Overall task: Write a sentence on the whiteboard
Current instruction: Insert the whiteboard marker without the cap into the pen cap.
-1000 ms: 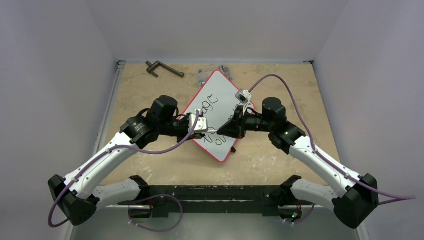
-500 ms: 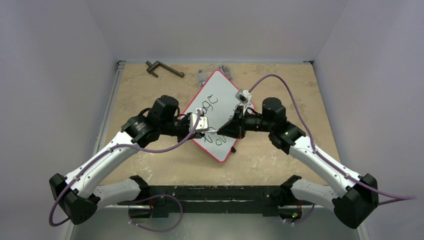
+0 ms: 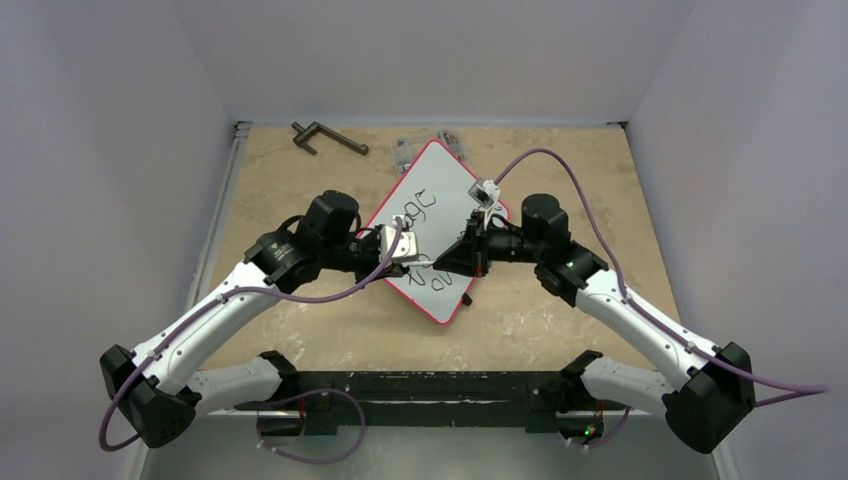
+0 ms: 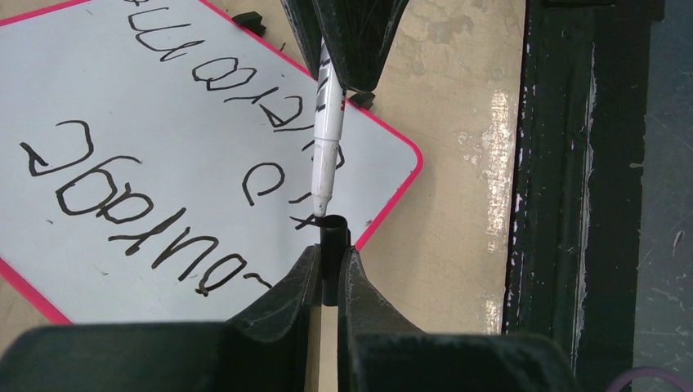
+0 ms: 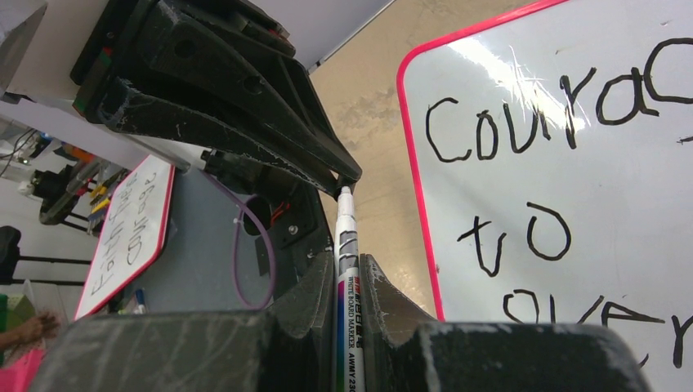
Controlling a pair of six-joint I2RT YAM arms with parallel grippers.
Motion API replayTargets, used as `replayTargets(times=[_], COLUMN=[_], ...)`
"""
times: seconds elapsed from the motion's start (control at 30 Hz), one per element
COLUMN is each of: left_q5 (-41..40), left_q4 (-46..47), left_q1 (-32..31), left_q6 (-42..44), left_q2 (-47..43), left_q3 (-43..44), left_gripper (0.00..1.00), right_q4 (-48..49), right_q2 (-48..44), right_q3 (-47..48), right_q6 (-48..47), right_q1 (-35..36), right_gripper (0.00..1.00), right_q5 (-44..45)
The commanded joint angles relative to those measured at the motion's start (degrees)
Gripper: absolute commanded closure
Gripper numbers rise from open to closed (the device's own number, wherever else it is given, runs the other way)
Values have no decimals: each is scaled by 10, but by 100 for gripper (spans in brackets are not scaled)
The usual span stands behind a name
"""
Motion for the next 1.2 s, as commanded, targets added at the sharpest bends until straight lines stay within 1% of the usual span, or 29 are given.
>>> replayTargets(times=[0.0,0.5,1.17], left_q5=[2,-13,-12], left_q4=[20,20,25], left_q1=[-2,-1,3], left_q6=[-7,-19,-27], left_q2=[4,10,3], left_q3=[12,17,16], left_gripper=[100,100,100], right_q4=[24,10,5], right_q2=[5,-12,6], right_q3=[0,-1,-4], right_q6=[4,-2,-8], right_q1=[3,2,3], right_gripper=[100,100,100], right_q5=[-19,-4,1])
